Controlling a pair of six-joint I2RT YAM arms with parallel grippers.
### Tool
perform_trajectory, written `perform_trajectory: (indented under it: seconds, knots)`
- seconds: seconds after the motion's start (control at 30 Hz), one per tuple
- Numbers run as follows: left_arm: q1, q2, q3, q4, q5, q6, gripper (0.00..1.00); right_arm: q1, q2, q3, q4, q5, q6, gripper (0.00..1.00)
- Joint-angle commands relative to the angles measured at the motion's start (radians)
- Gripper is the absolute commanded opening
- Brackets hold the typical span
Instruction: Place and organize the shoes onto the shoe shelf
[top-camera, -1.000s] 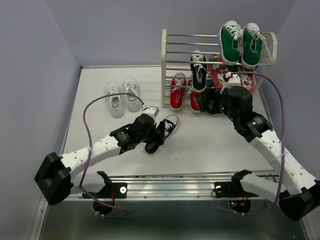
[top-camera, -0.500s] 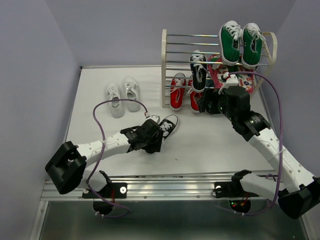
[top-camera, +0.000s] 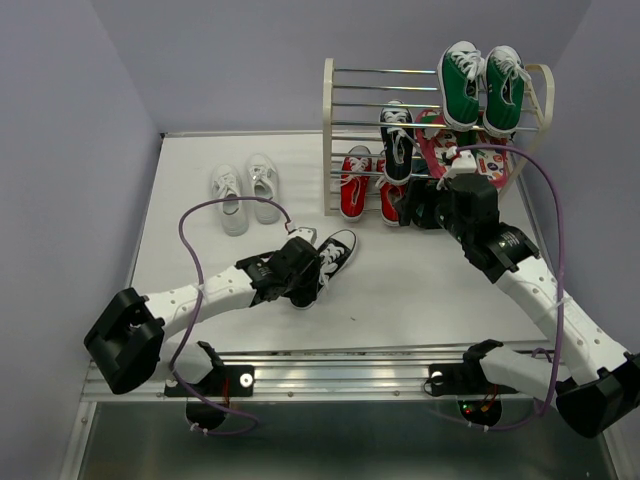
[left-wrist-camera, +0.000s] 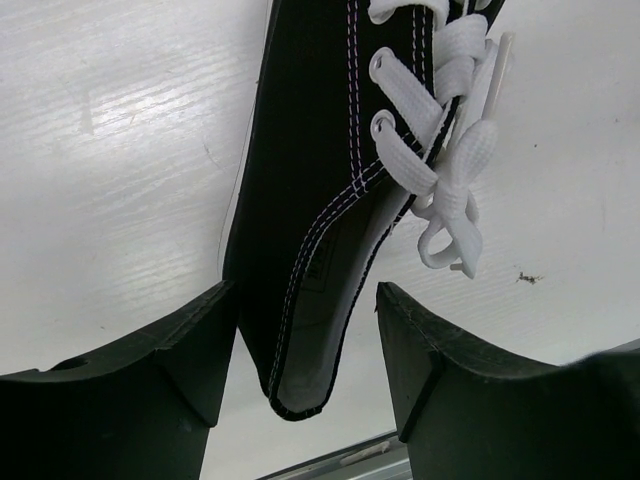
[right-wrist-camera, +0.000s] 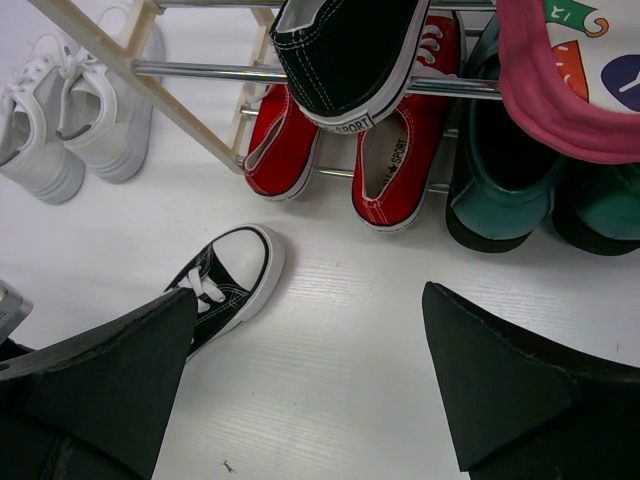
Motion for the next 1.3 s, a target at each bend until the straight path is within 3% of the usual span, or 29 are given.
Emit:
perform_trajectory:
  seconds: [0.0, 0.23, 0.4, 0.53, 0.6, 1.07, 1.27]
  knots:
    - [-0.007, 0.017, 0.014, -0.032, -0.018, -0.007, 0.67, -0.005, -0.019, 0.006, 0.009, 0.028, -0.008, 1.00]
    - [-0.014, 0.046, 0.025, -0.037, -0.034, -0.001, 0.62, -0.005, -0.024, 0.004, 0.008, 0.037, -0.011, 1.00]
    - [-0.023, 0.046, 0.034, -0.021, -0.038, 0.000, 0.46, -0.005, -0.024, 0.003, 0.006, 0.043, -0.008, 1.00]
    - [-0.027, 0.055, 0.036, -0.028, -0.046, 0.014, 0.19, -0.005, -0.031, 0.003, 0.005, 0.054, -0.009, 1.00]
    - [-0.032, 0.061, 0.036, -0.031, -0.046, 0.014, 0.00, -0.005, -0.038, 0.003, 0.005, 0.062, -0.009, 1.00]
    - [-0.228, -0.073, 0.103, -0.009, -0.271, -0.029, 0.00, -0.005, -0.053, 0.001, 0.006, 0.086, -0.015, 1.00]
    - [-0.290, -0.127, 0.133, -0.003, -0.298, -0.038, 0.00, -0.005, -0.067, -0.002, 0.008, 0.117, -0.014, 1.00]
